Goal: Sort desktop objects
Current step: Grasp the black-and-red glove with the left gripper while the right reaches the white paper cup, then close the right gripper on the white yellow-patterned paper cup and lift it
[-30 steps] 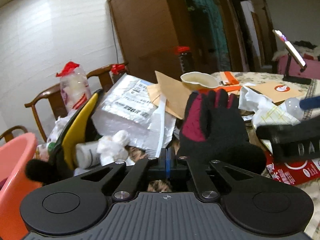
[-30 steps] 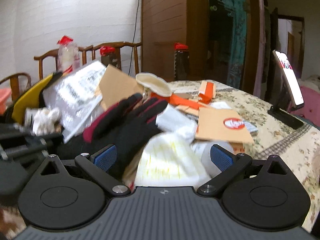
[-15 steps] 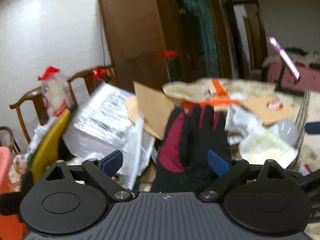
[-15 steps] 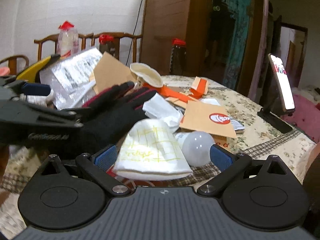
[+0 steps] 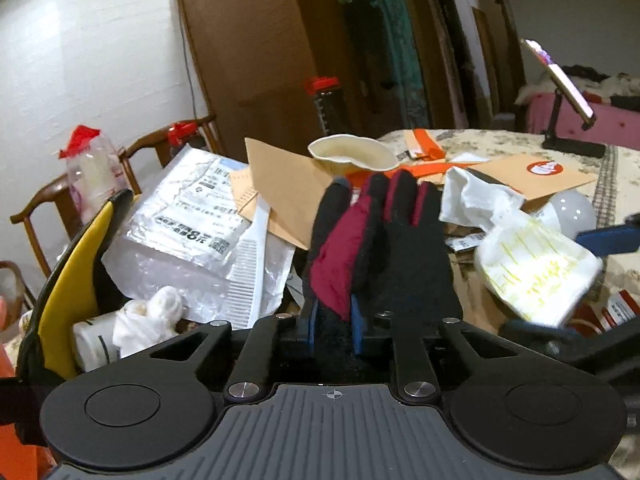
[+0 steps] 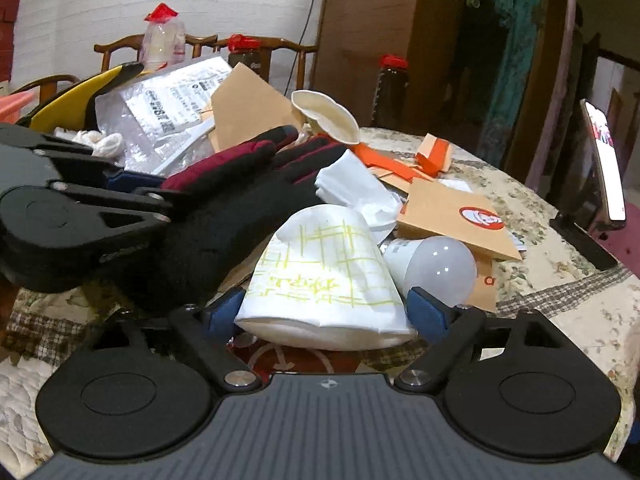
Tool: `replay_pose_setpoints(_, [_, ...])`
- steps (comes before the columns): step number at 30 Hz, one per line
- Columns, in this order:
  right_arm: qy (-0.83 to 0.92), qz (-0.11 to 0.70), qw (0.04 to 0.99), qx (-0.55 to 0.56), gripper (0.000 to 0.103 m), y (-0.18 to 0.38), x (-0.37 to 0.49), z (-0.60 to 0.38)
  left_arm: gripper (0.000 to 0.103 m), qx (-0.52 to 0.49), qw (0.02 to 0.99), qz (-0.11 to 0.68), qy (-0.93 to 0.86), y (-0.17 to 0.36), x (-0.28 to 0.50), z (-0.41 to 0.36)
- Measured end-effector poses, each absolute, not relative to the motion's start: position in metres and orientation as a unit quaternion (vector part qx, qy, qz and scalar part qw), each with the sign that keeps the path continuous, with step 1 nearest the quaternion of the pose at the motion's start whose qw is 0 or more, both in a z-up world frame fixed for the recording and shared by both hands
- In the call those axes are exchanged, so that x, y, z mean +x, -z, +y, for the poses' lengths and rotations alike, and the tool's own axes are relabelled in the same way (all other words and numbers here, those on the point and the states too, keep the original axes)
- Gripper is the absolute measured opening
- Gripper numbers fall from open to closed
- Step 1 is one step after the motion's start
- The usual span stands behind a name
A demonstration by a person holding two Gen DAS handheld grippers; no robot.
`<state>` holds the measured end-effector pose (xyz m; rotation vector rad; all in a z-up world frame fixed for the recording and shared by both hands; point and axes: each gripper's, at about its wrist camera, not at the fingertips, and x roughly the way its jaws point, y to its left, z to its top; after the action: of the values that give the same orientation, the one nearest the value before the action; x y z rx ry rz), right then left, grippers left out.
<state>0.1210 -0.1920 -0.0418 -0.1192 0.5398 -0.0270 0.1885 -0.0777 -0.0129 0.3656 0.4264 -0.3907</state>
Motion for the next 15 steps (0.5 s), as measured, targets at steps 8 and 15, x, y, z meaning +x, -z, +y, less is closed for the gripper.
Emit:
replay_pose_setpoints(8, [0.012,0.249,0.968,-0.026,0.082,0.036,0.103,-0.196,0.007,0.156,0.948,0.205,0.185,0.003,0.170,-0.060])
replay_pose_setpoints(15, [0.015,0.227,0.974,-0.016,0.082,0.024,0.086,-0.195,0.007,0.147,0.957,0.181,0.172,-0.014,0.148,-0.046])
